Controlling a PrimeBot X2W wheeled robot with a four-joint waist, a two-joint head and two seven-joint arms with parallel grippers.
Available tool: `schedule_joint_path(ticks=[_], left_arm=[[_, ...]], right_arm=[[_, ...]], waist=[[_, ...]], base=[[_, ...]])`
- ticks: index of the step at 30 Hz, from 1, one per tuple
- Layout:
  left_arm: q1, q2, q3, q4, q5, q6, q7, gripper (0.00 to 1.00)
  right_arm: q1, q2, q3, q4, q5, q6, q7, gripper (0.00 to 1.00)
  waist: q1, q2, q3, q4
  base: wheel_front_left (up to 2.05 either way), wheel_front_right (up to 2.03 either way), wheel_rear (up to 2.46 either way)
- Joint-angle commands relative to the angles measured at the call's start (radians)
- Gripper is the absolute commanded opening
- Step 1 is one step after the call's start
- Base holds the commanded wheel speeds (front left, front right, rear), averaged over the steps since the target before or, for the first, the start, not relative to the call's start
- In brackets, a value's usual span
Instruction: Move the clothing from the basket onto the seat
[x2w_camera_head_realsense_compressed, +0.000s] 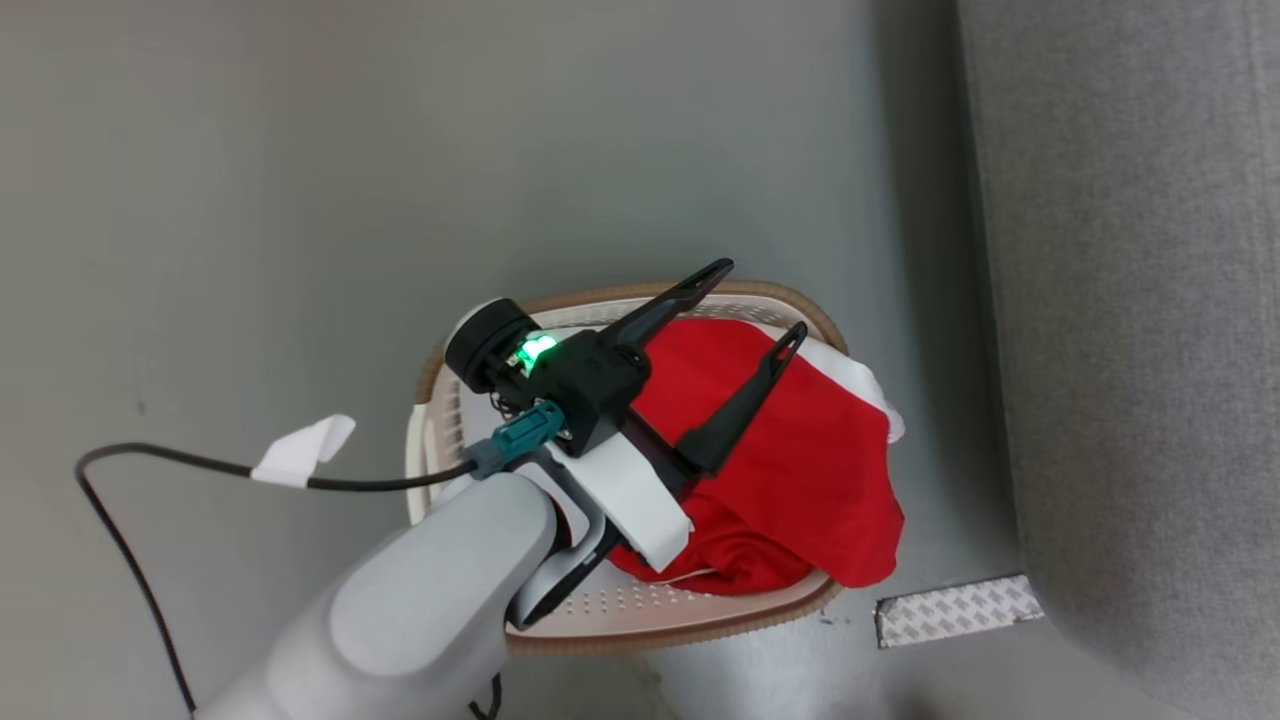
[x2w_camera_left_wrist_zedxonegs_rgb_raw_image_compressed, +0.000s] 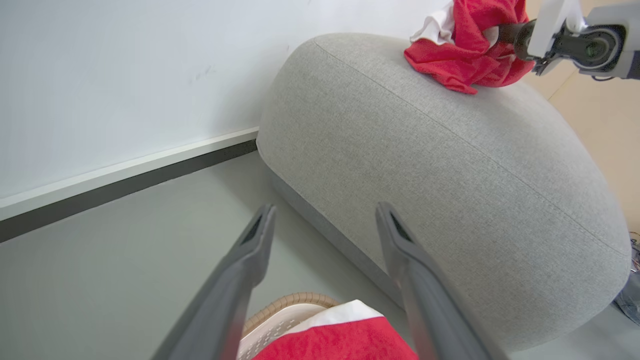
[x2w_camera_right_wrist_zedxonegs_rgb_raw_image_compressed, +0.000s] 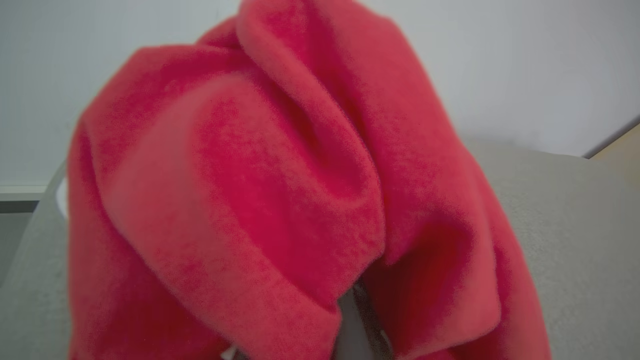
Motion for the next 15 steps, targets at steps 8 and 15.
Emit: schedule_joint_path(ticks=[8, 15], left_arm=[[0.027, -0.032, 0.018, 0.056, -0.027, -0.009, -0.035, 1.00], [0.091, -0.061, 0.044, 0.104, -0.038, -0.017, -0.043, 1.00]], right_arm=[[0.005, -0.075, 0.167, 0.047, 0.157, -0.003, 0.206, 1.00], [0.065, -0.122, 0.301, 0.036, 0.232, -0.003, 0.279, 1.00]], waist=[[-0.0003, 0.0000, -0.088, 0.016], [-0.0003, 0.0000, -0.242, 0.011]], base=[[0.00, 0.00, 0.00], [0.00, 0.00, 0.00]])
